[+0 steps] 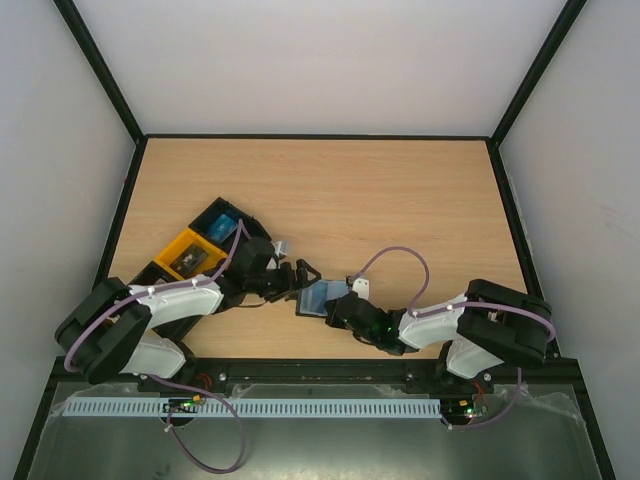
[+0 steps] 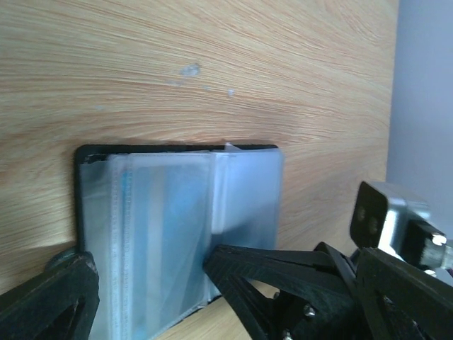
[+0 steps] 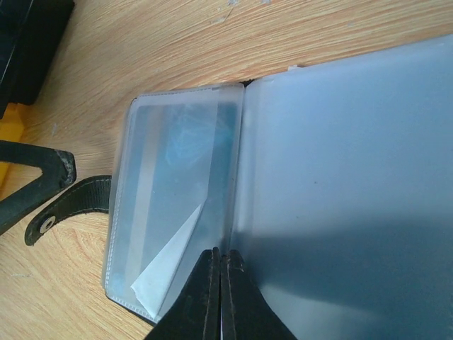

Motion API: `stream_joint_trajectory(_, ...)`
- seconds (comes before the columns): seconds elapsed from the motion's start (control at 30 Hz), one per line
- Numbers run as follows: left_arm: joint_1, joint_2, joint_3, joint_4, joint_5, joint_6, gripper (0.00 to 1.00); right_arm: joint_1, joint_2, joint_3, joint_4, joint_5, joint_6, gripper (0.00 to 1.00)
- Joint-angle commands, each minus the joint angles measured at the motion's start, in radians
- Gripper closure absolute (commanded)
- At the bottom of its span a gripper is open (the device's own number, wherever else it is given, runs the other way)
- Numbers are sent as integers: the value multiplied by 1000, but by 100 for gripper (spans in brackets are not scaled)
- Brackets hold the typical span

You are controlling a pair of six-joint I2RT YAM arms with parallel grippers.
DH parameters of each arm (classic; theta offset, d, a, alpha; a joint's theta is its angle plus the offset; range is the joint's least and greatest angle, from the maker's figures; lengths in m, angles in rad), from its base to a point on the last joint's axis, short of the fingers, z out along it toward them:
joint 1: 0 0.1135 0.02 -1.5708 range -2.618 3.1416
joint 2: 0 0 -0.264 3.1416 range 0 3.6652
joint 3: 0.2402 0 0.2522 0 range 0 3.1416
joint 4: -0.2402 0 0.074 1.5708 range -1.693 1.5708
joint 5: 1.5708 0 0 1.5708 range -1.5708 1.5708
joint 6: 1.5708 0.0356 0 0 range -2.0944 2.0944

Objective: Take the credit cards out of the card holder

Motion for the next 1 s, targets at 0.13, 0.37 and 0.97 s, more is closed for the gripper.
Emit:
stream_joint_trajectory(0.13, -1, 18, 0, 151, 102, 2, 0, -1, 34, -48, -25, 41, -8, 98)
stream_joint_trajectory(0.37, -9, 62, 20, 176, 123, 27, 0, -1, 37, -55, -5, 32, -5, 98)
stream_joint_trajectory(0.97, -10, 114, 14, 152, 102, 55, 0, -2, 31, -59, 7, 25, -3, 98)
